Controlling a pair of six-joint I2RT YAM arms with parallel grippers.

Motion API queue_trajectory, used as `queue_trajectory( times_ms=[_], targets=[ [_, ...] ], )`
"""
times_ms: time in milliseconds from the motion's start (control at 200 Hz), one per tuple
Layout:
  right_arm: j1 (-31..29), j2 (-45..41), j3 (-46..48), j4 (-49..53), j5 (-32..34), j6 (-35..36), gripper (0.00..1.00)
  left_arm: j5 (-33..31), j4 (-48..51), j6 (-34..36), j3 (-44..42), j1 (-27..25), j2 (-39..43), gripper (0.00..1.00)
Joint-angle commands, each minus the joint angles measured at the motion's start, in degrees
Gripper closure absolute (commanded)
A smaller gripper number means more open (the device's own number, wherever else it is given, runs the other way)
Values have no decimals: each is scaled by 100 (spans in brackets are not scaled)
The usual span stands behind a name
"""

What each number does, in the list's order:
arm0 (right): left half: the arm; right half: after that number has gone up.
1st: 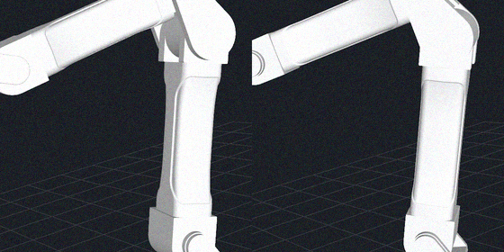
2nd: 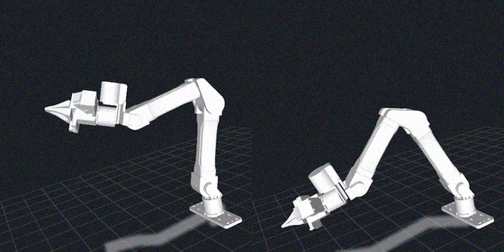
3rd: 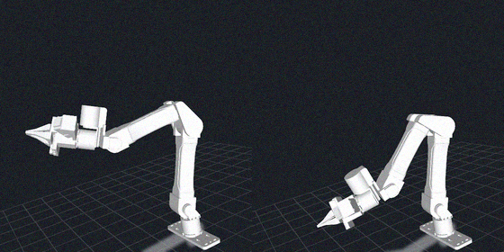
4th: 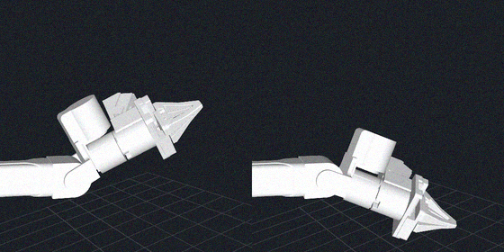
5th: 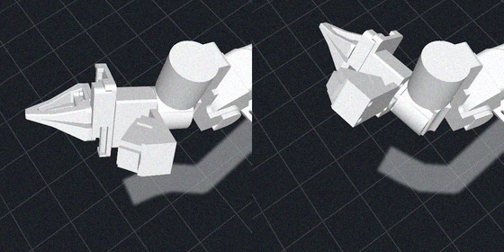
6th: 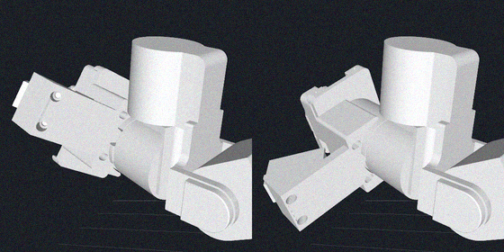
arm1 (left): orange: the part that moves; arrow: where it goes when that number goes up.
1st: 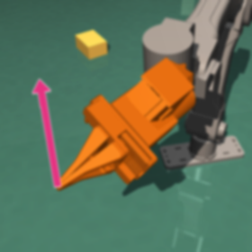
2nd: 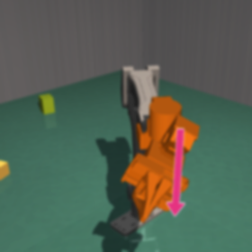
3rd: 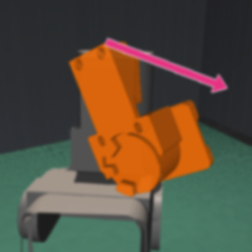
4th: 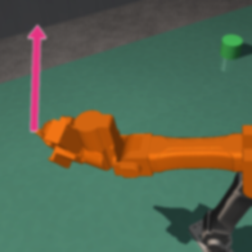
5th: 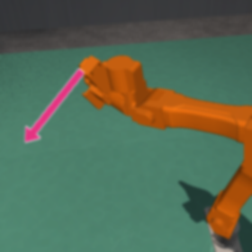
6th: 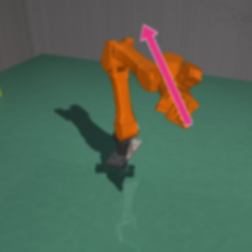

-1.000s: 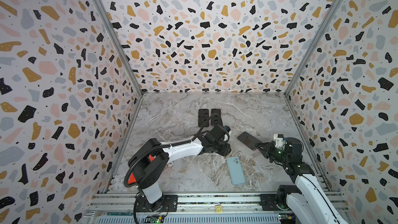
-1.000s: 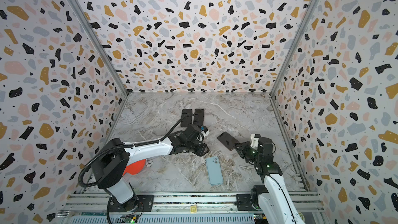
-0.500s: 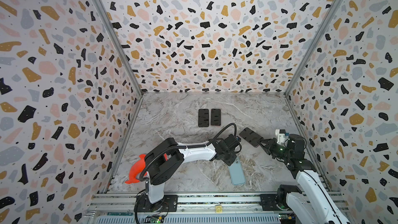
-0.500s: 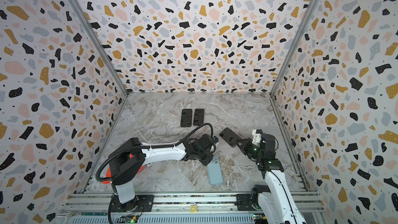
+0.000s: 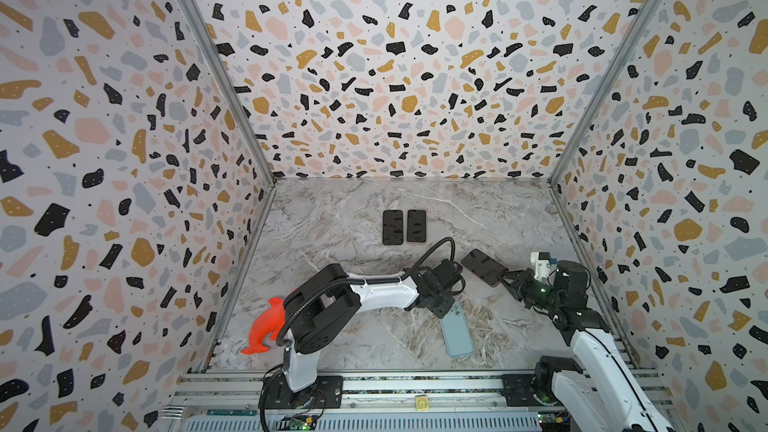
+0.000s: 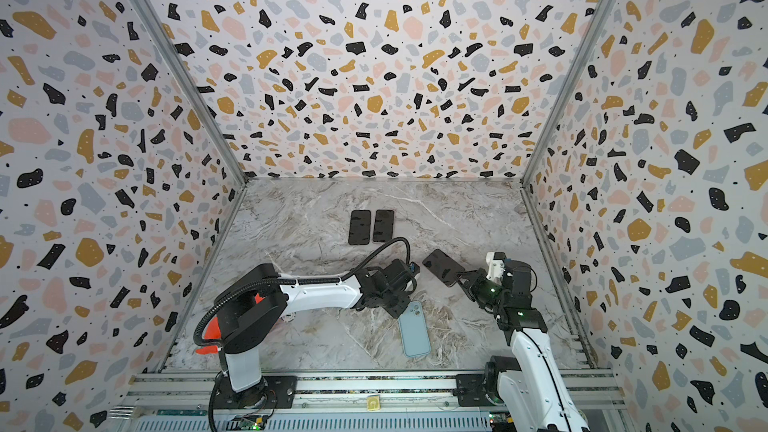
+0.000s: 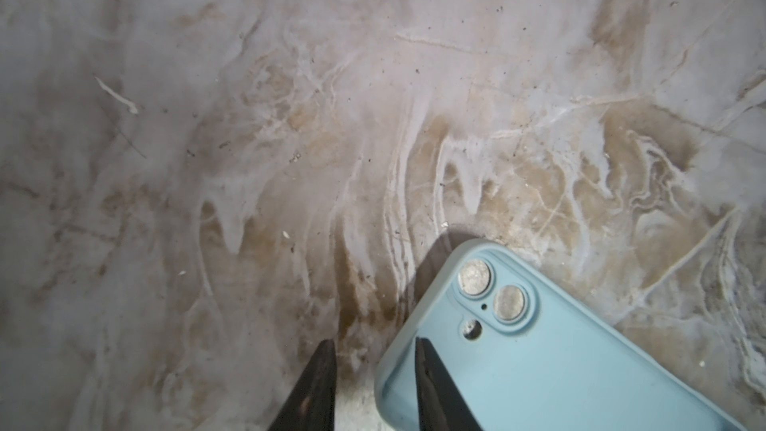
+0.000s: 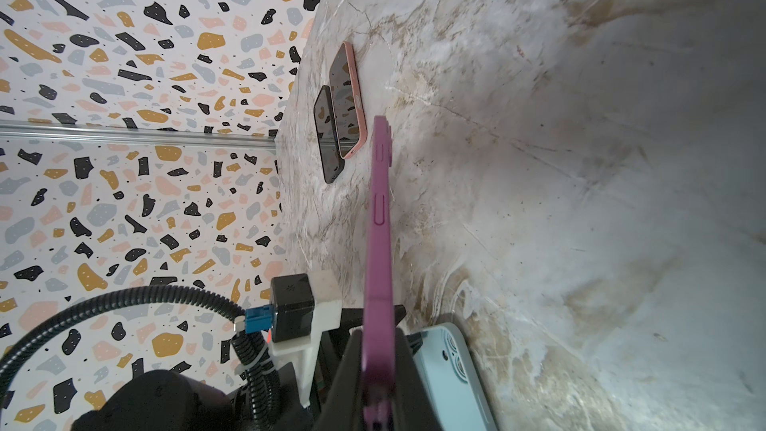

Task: Put the phone into the phone case
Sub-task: 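Lower the left gripper and grasp the mint-green case by its edge, then lift the mint case with the left gripper toward the phone in the right gripper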

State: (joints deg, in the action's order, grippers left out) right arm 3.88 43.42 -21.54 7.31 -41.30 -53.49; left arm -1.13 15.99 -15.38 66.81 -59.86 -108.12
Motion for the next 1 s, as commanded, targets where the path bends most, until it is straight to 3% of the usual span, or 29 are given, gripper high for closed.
queue_trajectory(
  times_ms=[0,370,656,851,996],
  targets=[
    [34,-97,-17,-151,-183,105,100,95,-166,112,62,-43,-11,67],
    [128,-53,-159,13,-210,236,100,42,-176,112,170,-52,-213,83],
    [153,-59,-248,185,-227,354,100,-372,-93,-2,-78,-45,58,93],
    [144,-114,-332,402,-547,496,100,-935,105,-572,-358,-14,496,96],
    [78,-48,-441,577,-851,626,100,-1247,40,-1406,-860,200,913,96]
  ],
)
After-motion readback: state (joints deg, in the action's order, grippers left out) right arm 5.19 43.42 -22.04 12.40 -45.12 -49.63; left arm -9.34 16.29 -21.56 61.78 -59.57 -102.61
